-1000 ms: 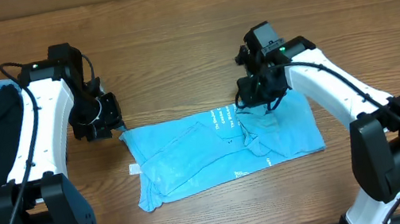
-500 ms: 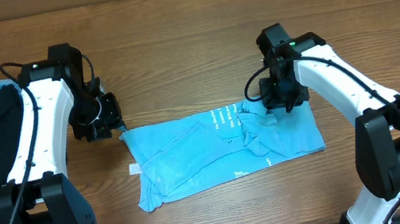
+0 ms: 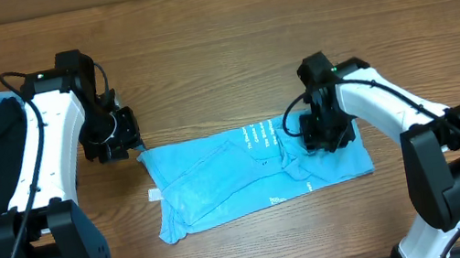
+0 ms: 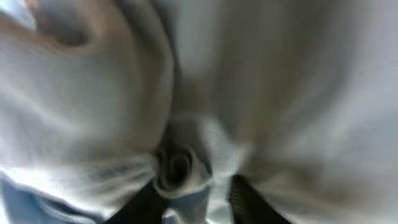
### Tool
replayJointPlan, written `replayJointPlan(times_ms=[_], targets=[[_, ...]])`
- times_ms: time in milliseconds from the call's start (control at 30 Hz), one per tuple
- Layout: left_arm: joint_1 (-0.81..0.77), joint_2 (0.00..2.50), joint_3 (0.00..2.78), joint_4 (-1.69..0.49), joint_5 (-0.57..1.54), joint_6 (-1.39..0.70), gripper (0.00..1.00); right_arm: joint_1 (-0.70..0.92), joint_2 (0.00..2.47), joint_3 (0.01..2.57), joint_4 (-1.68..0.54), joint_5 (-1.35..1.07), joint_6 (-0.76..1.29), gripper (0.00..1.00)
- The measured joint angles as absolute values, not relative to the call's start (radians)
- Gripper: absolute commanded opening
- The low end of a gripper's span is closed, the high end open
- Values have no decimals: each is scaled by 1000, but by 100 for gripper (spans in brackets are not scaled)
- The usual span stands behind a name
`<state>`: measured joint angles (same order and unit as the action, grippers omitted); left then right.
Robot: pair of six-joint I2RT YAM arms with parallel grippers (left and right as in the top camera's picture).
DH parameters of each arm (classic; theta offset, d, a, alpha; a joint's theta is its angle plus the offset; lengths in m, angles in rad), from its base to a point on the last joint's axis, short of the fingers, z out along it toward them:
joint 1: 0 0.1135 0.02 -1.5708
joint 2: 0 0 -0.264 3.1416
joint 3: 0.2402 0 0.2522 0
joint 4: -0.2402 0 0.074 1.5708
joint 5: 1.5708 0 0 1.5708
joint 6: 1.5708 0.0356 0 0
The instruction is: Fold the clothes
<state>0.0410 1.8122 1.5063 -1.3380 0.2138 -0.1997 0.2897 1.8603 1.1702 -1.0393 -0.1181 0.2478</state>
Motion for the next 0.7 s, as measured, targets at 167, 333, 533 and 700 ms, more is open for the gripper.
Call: replayJointPlan(times_ms=[167,333,533,700], targets=[[41,1812,1506,-1338,213,-200,40,290,1860,1161,-1013,-154,239,22],[41,1812,1506,-1338,213,-200,41,290,1860,1161,-1019,-163,234,16],[41,1812,1506,-1338,213,-200,42,291,1854,1167,-1055,-174,232,15],[41,1812,1506,-1336,213,-200,42,319,1828,1175,-1067,-209,200,14]])
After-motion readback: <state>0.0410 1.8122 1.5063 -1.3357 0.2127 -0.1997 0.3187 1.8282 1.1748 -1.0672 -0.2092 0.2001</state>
